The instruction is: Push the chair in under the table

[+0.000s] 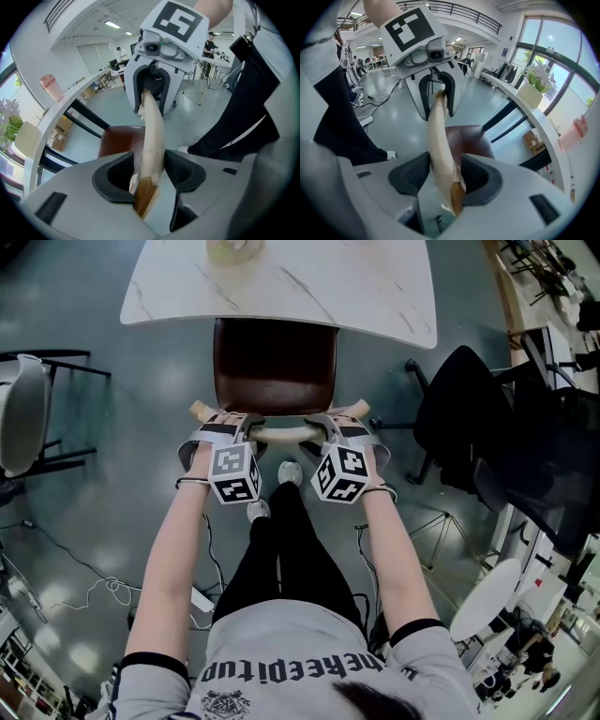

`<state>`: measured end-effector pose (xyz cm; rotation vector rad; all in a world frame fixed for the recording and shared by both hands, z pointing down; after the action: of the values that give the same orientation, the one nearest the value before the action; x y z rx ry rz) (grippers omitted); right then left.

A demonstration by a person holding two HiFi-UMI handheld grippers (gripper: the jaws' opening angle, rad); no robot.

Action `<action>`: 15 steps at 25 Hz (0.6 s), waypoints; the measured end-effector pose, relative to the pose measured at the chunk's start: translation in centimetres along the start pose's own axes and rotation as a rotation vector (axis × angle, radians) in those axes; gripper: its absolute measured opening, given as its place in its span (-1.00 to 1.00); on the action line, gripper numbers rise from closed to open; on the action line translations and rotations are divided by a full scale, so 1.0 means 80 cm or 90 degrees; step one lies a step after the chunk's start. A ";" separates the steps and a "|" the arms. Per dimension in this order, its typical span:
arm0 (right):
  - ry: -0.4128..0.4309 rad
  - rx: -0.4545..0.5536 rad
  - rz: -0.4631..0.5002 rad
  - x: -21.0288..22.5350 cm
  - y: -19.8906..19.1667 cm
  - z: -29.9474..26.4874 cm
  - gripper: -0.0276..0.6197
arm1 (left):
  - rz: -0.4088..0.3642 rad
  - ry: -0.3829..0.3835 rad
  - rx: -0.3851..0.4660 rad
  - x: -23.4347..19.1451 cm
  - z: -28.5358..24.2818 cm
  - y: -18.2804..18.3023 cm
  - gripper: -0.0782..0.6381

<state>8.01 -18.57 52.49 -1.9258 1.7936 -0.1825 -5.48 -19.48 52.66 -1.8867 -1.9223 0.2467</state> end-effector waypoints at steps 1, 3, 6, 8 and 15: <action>0.000 0.001 0.002 0.000 0.000 0.000 -0.27 | 0.000 -0.001 0.000 0.000 0.000 0.000 -0.19; 0.000 0.002 0.004 0.000 -0.001 0.000 -0.27 | 0.000 -0.003 0.000 -0.001 0.000 0.001 -0.19; -0.001 0.001 0.004 0.005 -0.003 -0.002 -0.27 | 0.001 0.002 0.001 -0.004 -0.002 0.002 -0.19; 0.004 -0.002 0.004 0.009 -0.003 -0.003 -0.27 | 0.005 -0.001 -0.001 -0.008 -0.004 0.001 -0.19; 0.001 0.002 0.008 0.010 -0.004 -0.003 -0.27 | 0.004 -0.002 -0.001 -0.009 -0.005 0.002 -0.19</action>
<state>8.31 -19.37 52.69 -1.9123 1.8058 -0.1819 -5.18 -20.22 52.85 -1.8950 -1.9186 0.2509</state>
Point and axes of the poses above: the fingertips, and each gripper's own axes: z backward along the fingers, x to its right, y out of its top, the point moved 9 cm from there along z, backward along the fingers, and after that the axes turned 2 degrees about z, right-handed, at the moved point
